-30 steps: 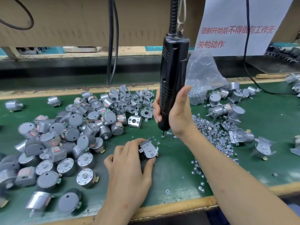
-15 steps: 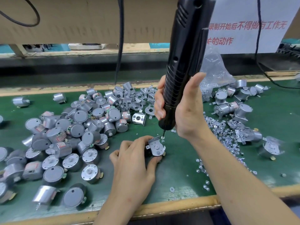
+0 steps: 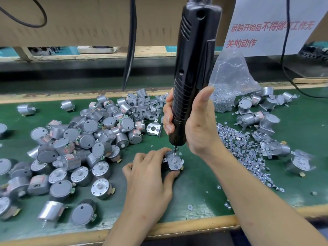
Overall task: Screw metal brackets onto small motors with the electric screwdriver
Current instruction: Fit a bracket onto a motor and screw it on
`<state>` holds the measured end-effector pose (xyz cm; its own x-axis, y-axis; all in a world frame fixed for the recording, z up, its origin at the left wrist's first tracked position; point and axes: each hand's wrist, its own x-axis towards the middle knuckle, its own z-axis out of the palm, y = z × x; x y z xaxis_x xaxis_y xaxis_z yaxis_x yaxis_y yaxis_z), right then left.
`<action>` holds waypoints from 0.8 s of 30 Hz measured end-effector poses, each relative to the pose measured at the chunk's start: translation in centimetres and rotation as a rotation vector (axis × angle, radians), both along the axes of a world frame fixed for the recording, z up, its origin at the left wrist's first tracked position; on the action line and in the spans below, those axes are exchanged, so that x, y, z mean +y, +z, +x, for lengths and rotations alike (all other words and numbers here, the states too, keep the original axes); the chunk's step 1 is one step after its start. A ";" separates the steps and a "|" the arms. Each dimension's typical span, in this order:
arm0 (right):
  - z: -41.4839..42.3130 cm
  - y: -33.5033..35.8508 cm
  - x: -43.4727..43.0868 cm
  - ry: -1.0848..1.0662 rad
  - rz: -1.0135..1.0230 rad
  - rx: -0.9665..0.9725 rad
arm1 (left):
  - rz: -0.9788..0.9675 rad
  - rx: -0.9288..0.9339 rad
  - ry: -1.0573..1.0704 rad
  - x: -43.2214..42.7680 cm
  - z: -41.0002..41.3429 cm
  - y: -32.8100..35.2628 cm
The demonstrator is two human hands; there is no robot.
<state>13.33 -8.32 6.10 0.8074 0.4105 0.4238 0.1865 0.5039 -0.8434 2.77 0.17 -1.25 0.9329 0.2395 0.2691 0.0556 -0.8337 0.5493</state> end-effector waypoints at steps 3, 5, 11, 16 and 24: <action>0.0 -0.1 0.2 -0.005 -0.005 -0.002 | 0.009 -0.006 -0.004 0.0 0.0 0.0; 0.0 -0.1 0.2 -0.006 -0.006 -0.003 | 0.011 -0.010 -0.005 0.0 0.0 0.0; -0.1 -0.2 0.3 -0.012 -0.054 -0.014 | 0.010 -0.011 -0.005 0.0 0.0 0.0; -0.1 -0.4 0.5 0.000 -0.077 -0.024 | 0.010 -0.019 -0.008 -0.1 0.0 -0.1; -0.1 -0.9 0.6 0.004 -0.066 -0.005 | 0.017 -0.027 0.020 -0.2 0.1 0.0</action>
<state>13.24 -7.72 5.23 0.8038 0.4409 0.3995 0.1889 0.4475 -0.8741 2.91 -0.04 -1.22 0.9202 0.2536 0.2983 0.0582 -0.8419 0.5365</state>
